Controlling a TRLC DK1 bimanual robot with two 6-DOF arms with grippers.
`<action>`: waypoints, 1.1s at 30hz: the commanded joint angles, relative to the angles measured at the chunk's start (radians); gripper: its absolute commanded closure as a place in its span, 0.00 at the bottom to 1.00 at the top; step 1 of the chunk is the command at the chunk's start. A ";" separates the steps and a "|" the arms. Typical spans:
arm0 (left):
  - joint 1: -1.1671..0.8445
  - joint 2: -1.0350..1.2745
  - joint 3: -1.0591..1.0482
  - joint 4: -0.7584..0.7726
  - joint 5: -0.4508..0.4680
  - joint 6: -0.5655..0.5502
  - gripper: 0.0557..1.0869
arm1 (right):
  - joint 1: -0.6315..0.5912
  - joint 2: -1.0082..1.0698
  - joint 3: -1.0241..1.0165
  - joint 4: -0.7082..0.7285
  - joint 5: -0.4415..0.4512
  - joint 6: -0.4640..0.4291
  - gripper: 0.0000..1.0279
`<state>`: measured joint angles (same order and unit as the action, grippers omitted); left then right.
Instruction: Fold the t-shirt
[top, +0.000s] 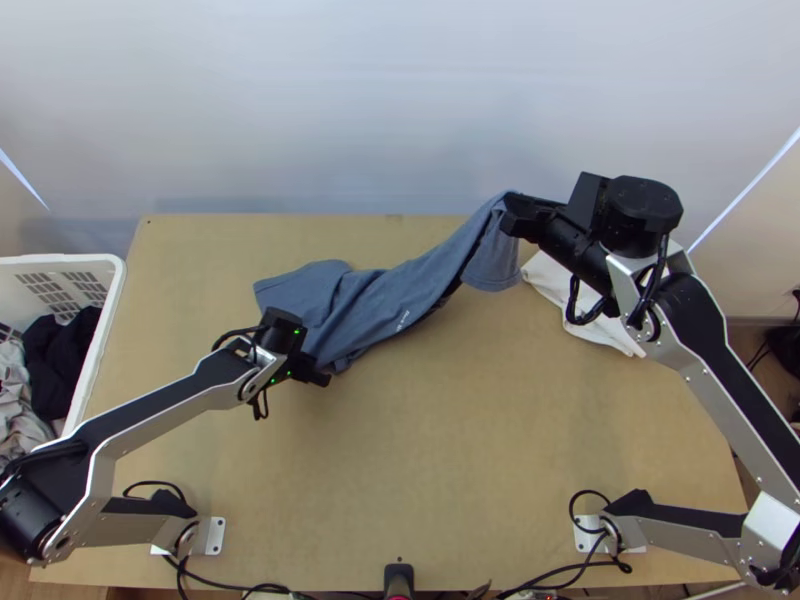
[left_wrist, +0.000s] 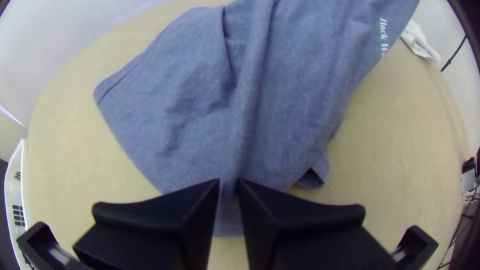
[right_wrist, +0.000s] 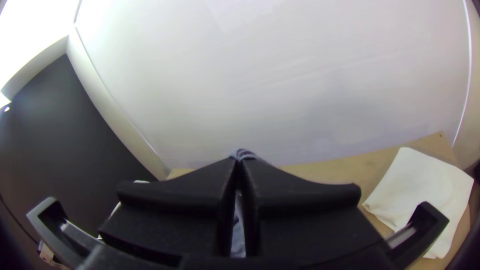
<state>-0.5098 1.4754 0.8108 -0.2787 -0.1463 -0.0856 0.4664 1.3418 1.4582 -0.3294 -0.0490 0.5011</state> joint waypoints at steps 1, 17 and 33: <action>0.014 0.063 0.013 0.041 -0.009 -0.019 0.96 | 0.000 0.007 0.001 0.006 0.006 0.001 0.97; 0.349 -0.423 0.148 0.012 -0.010 -0.281 0.97 | -0.008 -0.038 -0.045 0.006 0.006 -0.018 0.97; 0.511 -0.948 0.136 0.107 -0.033 -0.272 0.97 | 0.109 -0.581 -0.318 0.174 -0.006 -0.222 0.97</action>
<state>-0.0452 0.7109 0.9390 -0.1616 -0.1616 -0.3634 0.5049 0.9833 1.2411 -0.1936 -0.0448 0.3550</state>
